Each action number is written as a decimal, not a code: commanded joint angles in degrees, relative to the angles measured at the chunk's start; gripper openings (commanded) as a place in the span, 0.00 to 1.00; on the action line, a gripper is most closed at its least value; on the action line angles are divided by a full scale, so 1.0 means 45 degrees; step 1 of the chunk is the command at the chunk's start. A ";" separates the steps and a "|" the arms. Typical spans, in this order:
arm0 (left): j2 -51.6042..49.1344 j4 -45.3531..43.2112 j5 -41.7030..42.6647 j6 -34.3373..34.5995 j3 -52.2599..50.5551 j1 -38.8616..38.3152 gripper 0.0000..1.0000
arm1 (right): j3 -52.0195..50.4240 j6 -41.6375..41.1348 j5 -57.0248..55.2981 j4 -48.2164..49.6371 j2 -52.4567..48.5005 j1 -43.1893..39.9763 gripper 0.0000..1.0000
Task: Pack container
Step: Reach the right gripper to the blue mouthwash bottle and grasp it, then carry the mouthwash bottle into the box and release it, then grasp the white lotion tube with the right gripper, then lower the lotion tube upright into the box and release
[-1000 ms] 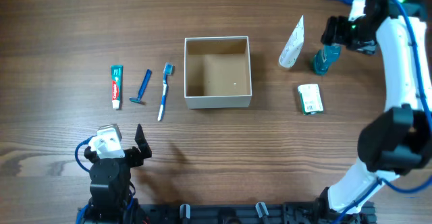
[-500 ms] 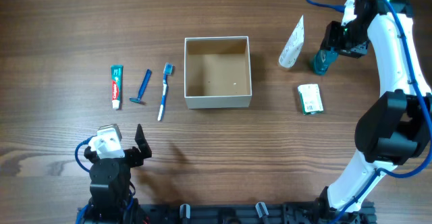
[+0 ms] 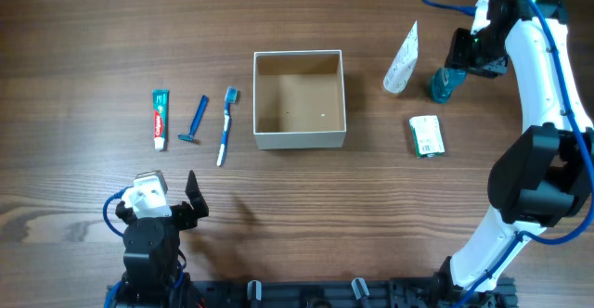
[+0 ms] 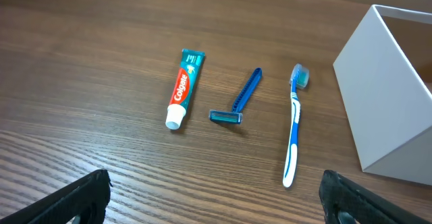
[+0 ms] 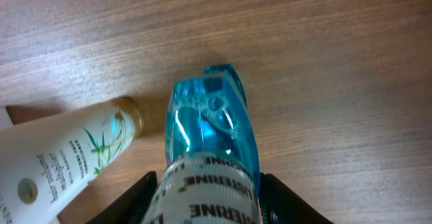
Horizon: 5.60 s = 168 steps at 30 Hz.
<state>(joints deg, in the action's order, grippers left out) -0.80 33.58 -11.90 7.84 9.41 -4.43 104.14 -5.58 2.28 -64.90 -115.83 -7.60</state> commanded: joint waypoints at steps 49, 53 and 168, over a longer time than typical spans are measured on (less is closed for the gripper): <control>0.0102 0.0010 0.0214 0.0029 -0.0117 0.0083 1.00 | -0.0627 -0.5124 -0.1273 0.1059 0.4561 0.7766 0.04; 0.0102 0.0010 0.0214 0.0029 -0.0117 0.0083 1.00 | -0.0627 -0.5085 -0.1273 0.1676 0.2739 0.7781 0.04; 0.0102 0.0010 0.0214 0.0029 -0.0117 0.0083 1.00 | -0.0622 -0.2433 -0.4998 0.5071 0.1661 1.0535 0.04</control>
<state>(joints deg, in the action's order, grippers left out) -0.80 33.58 -11.90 7.84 9.41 -4.43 100.57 -18.70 -16.19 -44.23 -106.78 41.17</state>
